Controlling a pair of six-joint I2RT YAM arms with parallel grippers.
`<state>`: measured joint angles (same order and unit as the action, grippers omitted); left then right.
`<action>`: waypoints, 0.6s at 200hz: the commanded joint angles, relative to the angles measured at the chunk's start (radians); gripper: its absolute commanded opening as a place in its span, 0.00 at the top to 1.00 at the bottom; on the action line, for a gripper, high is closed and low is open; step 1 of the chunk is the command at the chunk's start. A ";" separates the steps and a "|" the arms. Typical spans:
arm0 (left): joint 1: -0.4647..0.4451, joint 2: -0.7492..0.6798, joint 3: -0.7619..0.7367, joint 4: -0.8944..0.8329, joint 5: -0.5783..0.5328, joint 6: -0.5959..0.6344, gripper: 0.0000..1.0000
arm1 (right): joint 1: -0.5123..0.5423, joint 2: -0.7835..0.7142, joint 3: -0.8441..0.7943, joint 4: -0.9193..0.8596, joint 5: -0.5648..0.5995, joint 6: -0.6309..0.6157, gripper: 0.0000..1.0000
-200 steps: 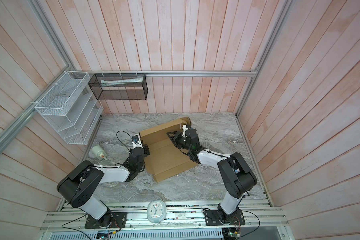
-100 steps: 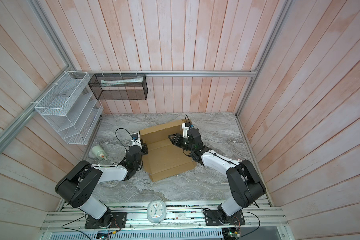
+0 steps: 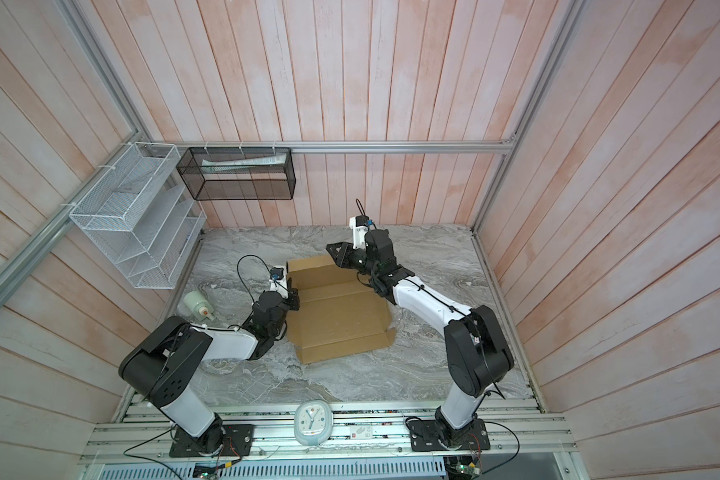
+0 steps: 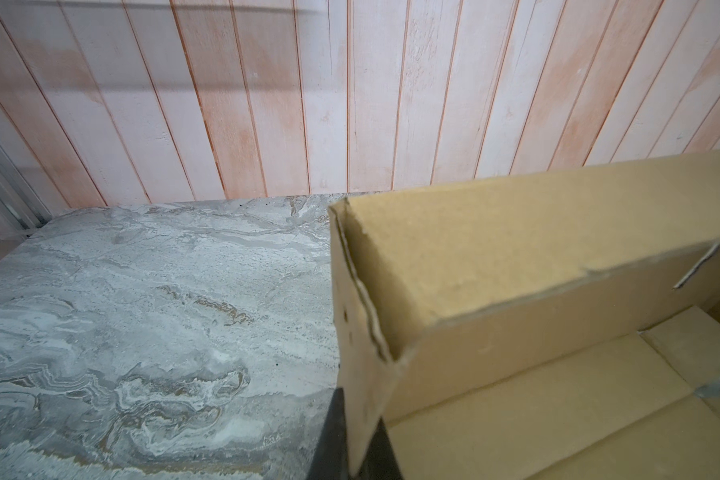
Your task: Fold the paper box
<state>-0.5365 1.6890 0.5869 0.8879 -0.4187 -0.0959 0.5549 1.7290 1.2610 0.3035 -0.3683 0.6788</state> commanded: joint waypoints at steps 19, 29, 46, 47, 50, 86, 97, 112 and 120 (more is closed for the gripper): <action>0.006 0.018 0.011 0.043 0.013 0.012 1.00 | 0.024 0.103 0.081 -0.061 0.017 -0.053 0.80; 0.006 0.017 0.011 0.043 0.011 0.013 1.00 | 0.027 0.118 0.087 -0.065 0.030 -0.054 0.81; 0.006 0.018 0.012 0.045 0.008 0.013 1.00 | 0.029 0.133 0.091 -0.061 0.042 -0.052 0.81; 0.006 0.019 0.012 0.045 0.008 0.013 1.00 | 0.029 0.134 0.092 -0.062 0.043 -0.051 0.82; 0.006 0.019 0.012 0.045 0.007 0.013 1.00 | 0.029 0.135 0.092 -0.062 0.043 -0.051 0.82; 0.006 0.032 0.020 0.039 -0.001 0.011 1.00 | 0.029 0.154 0.094 -0.061 0.053 -0.049 0.83; 0.006 0.038 0.025 0.028 -0.008 0.007 1.00 | 0.029 0.159 0.094 -0.064 0.059 -0.048 0.83; 0.006 0.046 0.029 0.021 -0.011 0.007 1.00 | 0.029 0.165 0.094 -0.065 0.064 -0.045 0.83; 0.006 0.046 0.033 0.020 -0.018 0.004 1.00 | 0.028 0.167 0.094 -0.064 0.067 -0.044 0.84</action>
<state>-0.5365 1.7199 0.5911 0.8967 -0.4229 -0.0929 0.5808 1.8694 1.3296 0.2523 -0.3286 0.6464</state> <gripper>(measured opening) 0.069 0.167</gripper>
